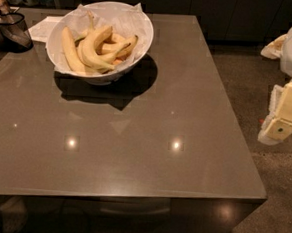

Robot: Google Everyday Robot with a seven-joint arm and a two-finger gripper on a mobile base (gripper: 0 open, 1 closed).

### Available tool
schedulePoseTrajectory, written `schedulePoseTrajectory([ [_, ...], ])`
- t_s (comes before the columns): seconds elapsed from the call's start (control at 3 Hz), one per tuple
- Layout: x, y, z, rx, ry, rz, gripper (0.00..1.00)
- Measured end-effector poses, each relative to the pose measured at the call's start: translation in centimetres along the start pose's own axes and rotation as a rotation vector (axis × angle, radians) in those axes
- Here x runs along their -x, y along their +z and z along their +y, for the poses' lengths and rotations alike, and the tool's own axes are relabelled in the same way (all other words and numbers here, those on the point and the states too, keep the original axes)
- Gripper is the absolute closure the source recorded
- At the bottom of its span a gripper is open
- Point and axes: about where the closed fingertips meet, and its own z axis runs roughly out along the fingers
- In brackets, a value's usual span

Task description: Pick banana from white bowl

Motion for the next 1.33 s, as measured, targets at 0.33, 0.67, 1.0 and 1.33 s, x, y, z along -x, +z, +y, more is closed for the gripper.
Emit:
schedulePoseTrajectory([
  [0.33, 0.0, 0.0, 0.0, 0.000, 0.000, 0.000, 0.00],
  [0.67, 5.6, -3.6, -1.7, -0.057, 0.017, -0.061, 0.00],
  [1.0, 5.6, -3.6, -1.7, -0.058, 0.017, -0.061, 0.00],
  [1.33, 7.4, -3.5, -2.4, -0.060, 0.041, -0.102, 0.00],
])
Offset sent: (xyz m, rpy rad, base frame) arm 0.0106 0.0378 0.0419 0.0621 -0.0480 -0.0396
